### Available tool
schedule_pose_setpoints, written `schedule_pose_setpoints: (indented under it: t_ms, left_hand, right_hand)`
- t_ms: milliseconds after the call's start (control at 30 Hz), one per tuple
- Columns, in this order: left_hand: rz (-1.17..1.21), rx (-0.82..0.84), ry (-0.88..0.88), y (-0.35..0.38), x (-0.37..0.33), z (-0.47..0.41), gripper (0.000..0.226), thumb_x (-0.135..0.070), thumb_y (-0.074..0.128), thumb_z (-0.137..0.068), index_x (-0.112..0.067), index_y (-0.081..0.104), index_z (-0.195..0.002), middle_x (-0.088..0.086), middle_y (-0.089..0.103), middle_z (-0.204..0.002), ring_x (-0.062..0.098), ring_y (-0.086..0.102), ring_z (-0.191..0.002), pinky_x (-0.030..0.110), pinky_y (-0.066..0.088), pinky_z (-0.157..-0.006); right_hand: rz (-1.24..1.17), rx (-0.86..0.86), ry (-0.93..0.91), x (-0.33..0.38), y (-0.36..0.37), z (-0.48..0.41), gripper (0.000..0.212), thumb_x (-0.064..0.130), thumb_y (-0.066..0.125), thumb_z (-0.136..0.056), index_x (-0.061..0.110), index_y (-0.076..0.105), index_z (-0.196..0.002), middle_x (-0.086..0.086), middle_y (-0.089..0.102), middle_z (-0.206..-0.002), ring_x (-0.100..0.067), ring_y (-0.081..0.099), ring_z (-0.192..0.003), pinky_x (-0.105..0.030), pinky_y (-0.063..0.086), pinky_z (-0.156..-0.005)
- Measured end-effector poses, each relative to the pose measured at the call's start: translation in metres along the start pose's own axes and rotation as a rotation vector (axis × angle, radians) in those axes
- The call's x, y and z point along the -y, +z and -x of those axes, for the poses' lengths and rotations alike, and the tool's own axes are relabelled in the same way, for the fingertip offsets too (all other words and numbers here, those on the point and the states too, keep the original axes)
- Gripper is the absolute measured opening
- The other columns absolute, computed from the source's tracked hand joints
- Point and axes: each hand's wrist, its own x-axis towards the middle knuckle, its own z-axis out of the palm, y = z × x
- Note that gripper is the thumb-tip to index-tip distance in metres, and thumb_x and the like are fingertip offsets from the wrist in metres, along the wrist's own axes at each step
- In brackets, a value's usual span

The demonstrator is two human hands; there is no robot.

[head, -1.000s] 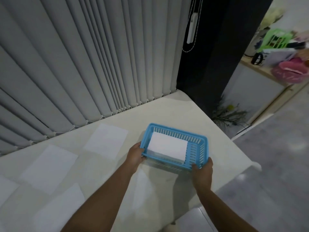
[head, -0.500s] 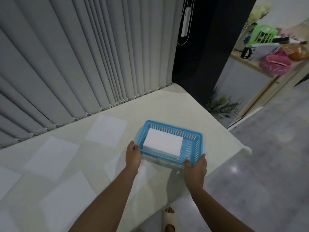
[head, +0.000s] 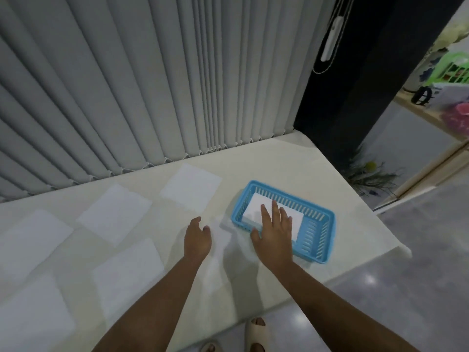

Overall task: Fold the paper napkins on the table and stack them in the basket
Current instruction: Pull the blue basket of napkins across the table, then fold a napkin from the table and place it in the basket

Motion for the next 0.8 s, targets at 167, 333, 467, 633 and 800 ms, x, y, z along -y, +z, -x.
schedule_pose_setpoints:
  t_ms: [167, 333, 467, 633, 800]
  left_hand:
    - [-0.260, -0.125, 0.025, -0.041, 0.030, -0.009, 0.046, -0.021, 0.053, -0.093, -0.015, 0.044, -0.137, 0.011, 0.052, -0.136, 0.029, 0.047, -0.127, 0.041, 0.039, -0.107]
    - [-0.426, -0.041, 0.062, -0.037, 0.041, -0.001, 0.055, -0.029, 0.052, -0.094, -0.017, 0.034, -0.144, 0.004, 0.039, -0.148, 0.025, 0.035, -0.137, 0.039, 0.032, -0.112]
    - [-0.492, 0.011, 0.060, -0.025, 0.041, -0.001, 0.060, -0.031, 0.050, -0.095, -0.015, 0.025, -0.147, 0.004, 0.030, -0.152, 0.025, 0.031, -0.139, 0.038, 0.033, -0.112]
    - [-0.404, 0.098, -0.067, -0.027, 0.035, -0.014, 0.056, -0.026, 0.055, -0.091, -0.017, 0.032, -0.142, 0.010, 0.049, -0.135, 0.028, 0.052, -0.122, 0.037, 0.045, -0.098]
    - [-0.533, -0.013, -0.053, -0.036, 0.033, -0.017, 0.022, -0.025, 0.053, -0.088, -0.020, 0.062, -0.108, 0.005, 0.059, -0.117, 0.024, 0.057, -0.113, 0.034, 0.047, -0.090]
  right_hand:
    - [0.140, 0.246, -0.301, 0.039, 0.018, -0.039, 0.061, 0.033, 0.045, -0.092, 0.016, 0.029, -0.149, -0.007, 0.016, -0.160, -0.031, 0.010, -0.147, -0.048, 0.000, -0.118]
    - [0.439, 0.426, -0.572, 0.063, 0.045, -0.072, 0.056, 0.025, 0.038, -0.094, 0.016, 0.026, -0.148, -0.005, 0.021, -0.158, -0.031, 0.005, -0.147, -0.056, -0.009, -0.115]
    - [0.616, 0.459, -0.641, 0.069, 0.061, -0.090, 0.057, 0.017, 0.042, -0.090, 0.012, 0.030, -0.145, -0.009, 0.039, -0.147, -0.035, 0.016, -0.143, -0.061, -0.005, -0.115]
    - [0.606, 0.474, -0.700, 0.063, 0.068, -0.099, 0.043, 0.016, 0.046, -0.087, 0.016, 0.045, -0.130, -0.009, 0.057, -0.126, -0.032, 0.038, -0.127, -0.060, 0.003, -0.114]
    - [0.607, 0.516, -0.753, 0.062, 0.066, -0.104, 0.029, 0.028, 0.046, -0.092, 0.019, 0.054, -0.119, -0.007, 0.057, -0.123, -0.029, 0.041, -0.124, -0.059, 0.007, -0.113]
